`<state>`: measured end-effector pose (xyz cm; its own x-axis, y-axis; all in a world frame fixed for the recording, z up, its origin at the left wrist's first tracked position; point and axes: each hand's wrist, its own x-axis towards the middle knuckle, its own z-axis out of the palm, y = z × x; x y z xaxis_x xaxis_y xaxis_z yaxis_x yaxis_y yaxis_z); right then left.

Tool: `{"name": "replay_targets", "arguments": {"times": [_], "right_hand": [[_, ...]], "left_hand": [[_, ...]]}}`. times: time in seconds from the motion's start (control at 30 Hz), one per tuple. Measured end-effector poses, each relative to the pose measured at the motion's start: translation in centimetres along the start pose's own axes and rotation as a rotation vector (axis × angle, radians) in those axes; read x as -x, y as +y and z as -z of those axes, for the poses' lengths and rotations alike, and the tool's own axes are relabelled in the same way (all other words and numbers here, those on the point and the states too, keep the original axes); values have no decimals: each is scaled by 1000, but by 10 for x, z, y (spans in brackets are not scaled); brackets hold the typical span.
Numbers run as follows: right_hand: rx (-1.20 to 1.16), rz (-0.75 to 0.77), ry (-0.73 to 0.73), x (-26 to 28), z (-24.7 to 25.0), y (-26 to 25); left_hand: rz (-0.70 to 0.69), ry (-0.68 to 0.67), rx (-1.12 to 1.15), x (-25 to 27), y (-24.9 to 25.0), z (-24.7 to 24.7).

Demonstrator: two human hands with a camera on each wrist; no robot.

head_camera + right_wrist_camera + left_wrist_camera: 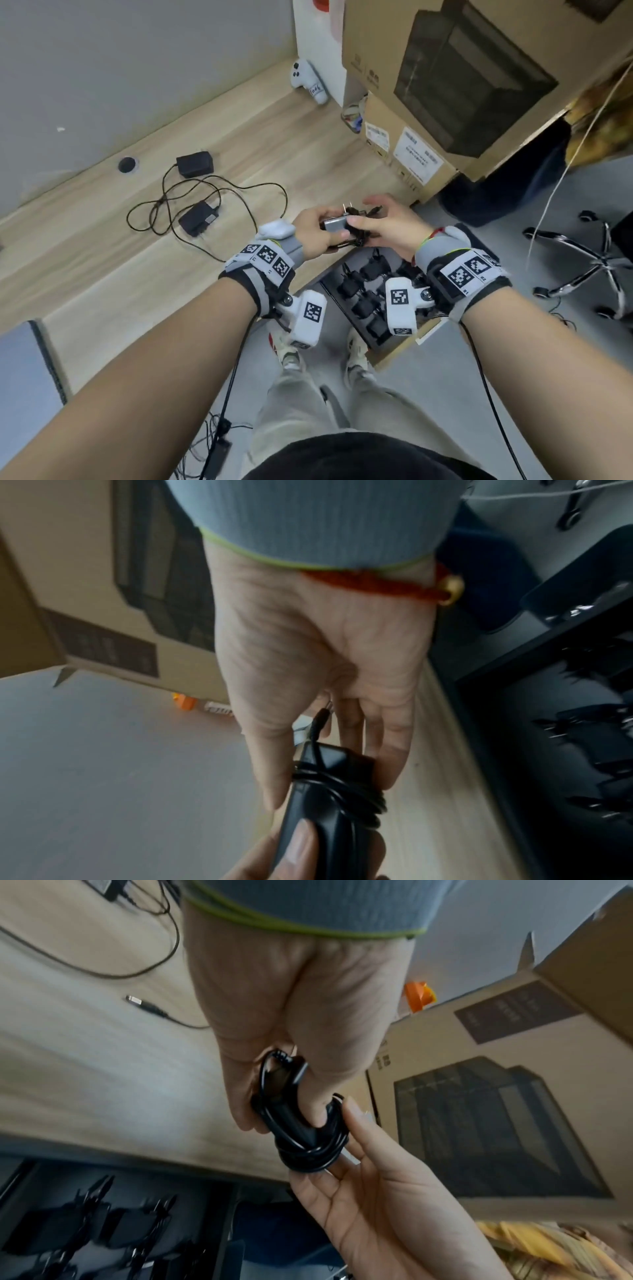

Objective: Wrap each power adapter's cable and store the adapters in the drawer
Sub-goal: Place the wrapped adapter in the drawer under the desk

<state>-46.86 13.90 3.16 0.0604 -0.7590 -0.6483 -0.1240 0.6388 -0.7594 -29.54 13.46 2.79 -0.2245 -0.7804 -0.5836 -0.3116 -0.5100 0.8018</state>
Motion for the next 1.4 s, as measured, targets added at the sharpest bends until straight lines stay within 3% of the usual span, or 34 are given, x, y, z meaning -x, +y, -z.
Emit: {"name": "replay_targets", "arguments": {"times": [0.27, 0.47, 0.73, 0.9, 1.07, 1.2, 1.4], "right_hand": [[212, -56, 166, -8, 67, 68], [191, -140, 82, -23, 87, 118], [116, -233, -12, -50, 89, 188], [236, -219, 36, -84, 97, 221], [660, -158, 187, -132, 117, 241], [776, -98, 311, -165, 130, 248], [880, -29, 379, -195, 128, 265]], "left_hand": [[200, 7, 61, -20, -39, -80], [264, -75, 88, -33, -72, -121], [376, -9, 91, -75, -136, -157], [301, -71, -141, -97, -169, -162], [274, -101, -441, -120, -198, -161], [274, -69, -589, -136, -223, -162], [328, -266, -717, -165, -232, -155]]}}
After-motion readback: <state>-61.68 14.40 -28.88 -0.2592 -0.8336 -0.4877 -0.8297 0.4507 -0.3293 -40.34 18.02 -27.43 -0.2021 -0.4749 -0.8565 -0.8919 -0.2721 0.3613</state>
